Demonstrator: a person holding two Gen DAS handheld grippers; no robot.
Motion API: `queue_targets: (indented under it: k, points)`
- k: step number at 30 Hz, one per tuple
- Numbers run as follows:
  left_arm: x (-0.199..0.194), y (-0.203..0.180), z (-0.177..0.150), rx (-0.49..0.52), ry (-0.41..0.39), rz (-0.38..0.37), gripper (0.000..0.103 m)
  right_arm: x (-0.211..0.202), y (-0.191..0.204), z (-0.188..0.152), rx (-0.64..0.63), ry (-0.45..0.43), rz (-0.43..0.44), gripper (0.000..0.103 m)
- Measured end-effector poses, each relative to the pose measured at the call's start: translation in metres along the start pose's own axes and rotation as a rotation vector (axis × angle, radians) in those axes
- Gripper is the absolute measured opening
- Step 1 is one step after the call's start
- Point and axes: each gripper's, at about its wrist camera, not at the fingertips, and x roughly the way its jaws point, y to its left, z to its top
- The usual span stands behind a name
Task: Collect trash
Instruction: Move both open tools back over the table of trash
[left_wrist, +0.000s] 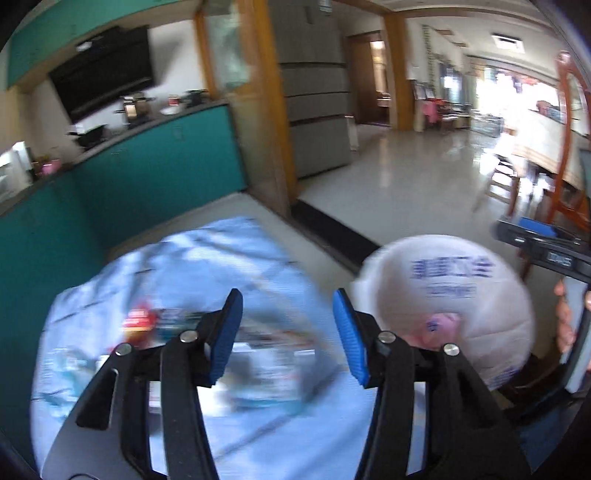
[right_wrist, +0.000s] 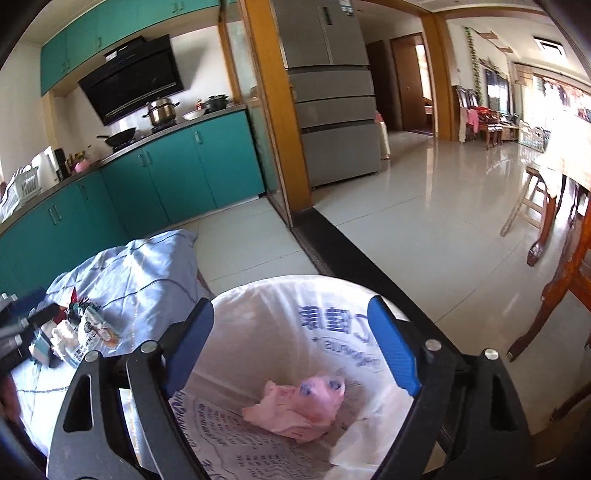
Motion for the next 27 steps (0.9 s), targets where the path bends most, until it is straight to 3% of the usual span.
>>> queue_targets:
  k: [2, 5, 8, 12, 16, 27]
  points:
    - [-0.002, 0.039, -0.005, -0.063, -0.022, 0.079, 0.058, 0.003, 0.015, 0.000, -0.020, 0.001, 0.029, 0.084]
    - [-0.002, 0.091, -0.017, -0.202, -0.009, 0.130, 0.059, 0.006, 0.044, 0.000, -0.077, -0.003, 0.068, 0.088]
    - [-0.001, 0.141, -0.029, -0.307, 0.044, 0.170, 0.059, 0.019, 0.083, -0.003, -0.122, 0.031, 0.197, 0.088]
    - [-0.017, 0.185, -0.047, -0.384, 0.026, 0.268, 0.066, 0.037, 0.134, -0.011, -0.192, 0.096, 0.310, 0.088]
    - [-0.022, 0.207, -0.061, -0.439, 0.047, 0.272, 0.067, 0.050, 0.173, -0.021, -0.257, 0.150, 0.367, 0.088]
    - [-0.026, 0.212, -0.075, -0.416, 0.062, 0.291, 0.071, 0.057, 0.238, -0.060, -0.409, 0.269, 0.461, 0.088]
